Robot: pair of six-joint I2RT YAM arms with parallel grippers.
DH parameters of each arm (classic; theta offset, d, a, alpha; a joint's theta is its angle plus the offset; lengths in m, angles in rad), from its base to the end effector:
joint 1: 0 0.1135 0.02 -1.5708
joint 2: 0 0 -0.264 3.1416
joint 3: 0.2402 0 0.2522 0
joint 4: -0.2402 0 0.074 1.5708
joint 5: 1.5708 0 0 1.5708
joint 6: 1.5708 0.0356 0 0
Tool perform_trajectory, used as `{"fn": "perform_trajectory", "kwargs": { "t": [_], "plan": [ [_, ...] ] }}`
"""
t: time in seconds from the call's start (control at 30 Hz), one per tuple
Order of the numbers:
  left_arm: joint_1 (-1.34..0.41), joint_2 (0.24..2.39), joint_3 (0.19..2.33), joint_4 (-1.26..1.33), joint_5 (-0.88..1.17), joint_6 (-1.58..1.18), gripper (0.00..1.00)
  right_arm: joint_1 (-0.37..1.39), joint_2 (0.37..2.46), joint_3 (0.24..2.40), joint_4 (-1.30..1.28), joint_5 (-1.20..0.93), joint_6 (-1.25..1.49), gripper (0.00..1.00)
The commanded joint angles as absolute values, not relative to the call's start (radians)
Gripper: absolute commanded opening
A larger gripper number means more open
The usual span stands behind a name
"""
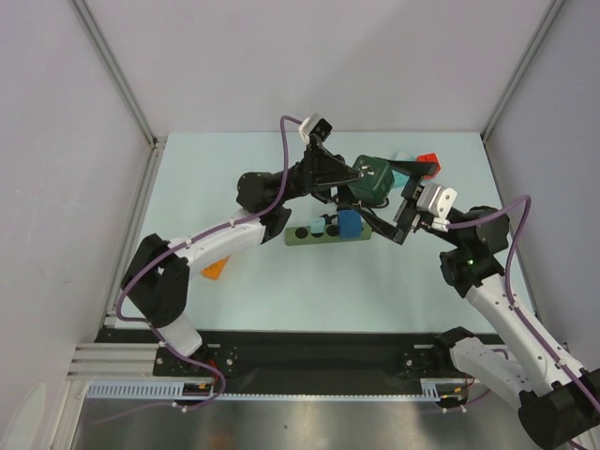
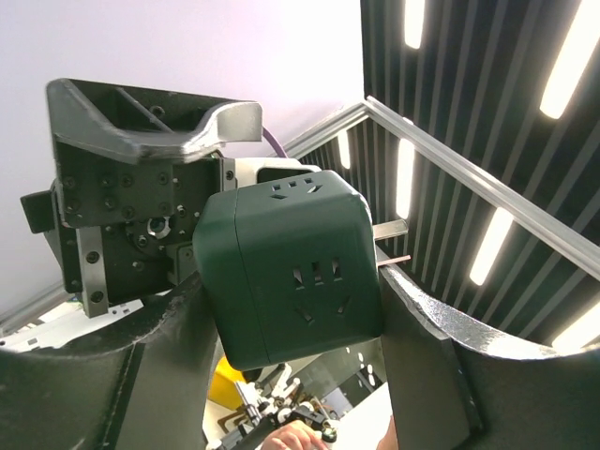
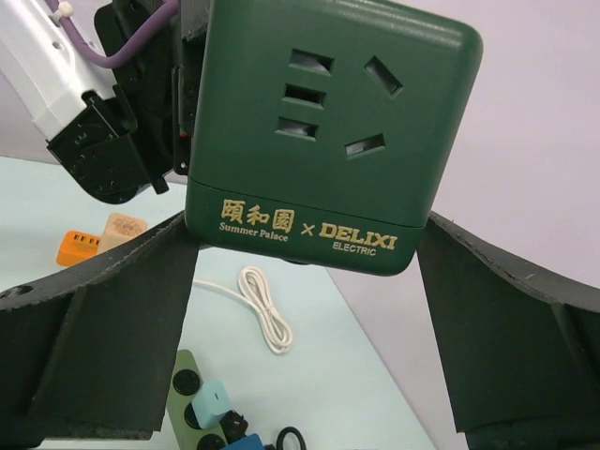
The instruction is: Insert the plug
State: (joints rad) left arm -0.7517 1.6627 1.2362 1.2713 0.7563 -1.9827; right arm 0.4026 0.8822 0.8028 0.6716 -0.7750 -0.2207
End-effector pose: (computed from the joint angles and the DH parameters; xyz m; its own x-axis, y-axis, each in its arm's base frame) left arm 0.2451 -0.2626 0.4044 -0.9789 0.0026 -0.2045 0.1685 -0.5562 -0.8138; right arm 0.1592 0.0949 0.4132 0.6793 0.1193 -0.7241 -0.6819 0.4673 -0.5627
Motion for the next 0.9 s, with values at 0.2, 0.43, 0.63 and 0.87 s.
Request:
{"fn": "perform_trajectory", "kwargs": {
  "t": [0.2,0.43,0.63,0.87],
  "plan": [
    [-0.765,1.654,1.256,1.648,0.761,-2.034,0.0,0.4,0.891,0.873,0.733,-0.758,-0.239,1.0],
    [-0.761,1.677,1.299,1.628,0.866,-1.988,0.0,0.384,0.858,0.914,0.615,-0.765,-0.176,1.0],
    [-0.761,1.712,1.308,1.629,0.879,-1.97,0.0,0.379,0.802,0.914,0.454,-0.778,-0.213,0.97],
    [-0.761,1.736,1.315,1.626,0.871,-1.948,0.06,0.373,0.788,0.904,0.439,-0.795,-0.209,0.29]
  ]
}}
